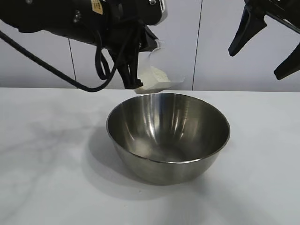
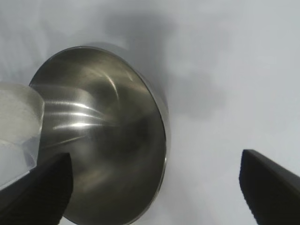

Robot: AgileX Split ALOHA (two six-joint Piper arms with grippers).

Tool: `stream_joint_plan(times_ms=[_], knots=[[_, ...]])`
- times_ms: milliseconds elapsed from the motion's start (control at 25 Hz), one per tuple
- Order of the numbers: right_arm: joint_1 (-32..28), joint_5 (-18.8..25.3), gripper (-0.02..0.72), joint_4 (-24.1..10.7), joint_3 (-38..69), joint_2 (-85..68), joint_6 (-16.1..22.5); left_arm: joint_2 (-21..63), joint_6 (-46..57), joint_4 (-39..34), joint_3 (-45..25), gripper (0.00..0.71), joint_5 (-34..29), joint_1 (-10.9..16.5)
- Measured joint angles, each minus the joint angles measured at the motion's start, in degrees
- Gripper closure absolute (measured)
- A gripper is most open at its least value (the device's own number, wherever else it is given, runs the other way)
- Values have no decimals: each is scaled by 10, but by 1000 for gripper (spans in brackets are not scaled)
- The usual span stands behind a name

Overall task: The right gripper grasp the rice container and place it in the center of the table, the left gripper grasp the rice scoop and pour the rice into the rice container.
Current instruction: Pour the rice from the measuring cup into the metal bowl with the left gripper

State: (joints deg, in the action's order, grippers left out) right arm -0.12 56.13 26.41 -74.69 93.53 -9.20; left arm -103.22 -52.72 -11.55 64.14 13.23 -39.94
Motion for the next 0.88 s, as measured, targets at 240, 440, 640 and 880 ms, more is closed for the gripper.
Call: stream_joint_plan(times_ms=[240, 440, 640, 880], knots=[[0, 1, 42, 0, 0, 0, -7, -12, -143, -2, 2, 698, 3, -30], [0, 1, 42, 0, 0, 0, -16, -36, -282, -2, 2, 698, 14, -32], [0, 2, 42, 0, 0, 0, -25, -60, -405, -2, 2, 698, 36, -32], [0, 3, 42, 0, 0, 0, -28, -66, -553, -2, 2, 698, 76, -32]])
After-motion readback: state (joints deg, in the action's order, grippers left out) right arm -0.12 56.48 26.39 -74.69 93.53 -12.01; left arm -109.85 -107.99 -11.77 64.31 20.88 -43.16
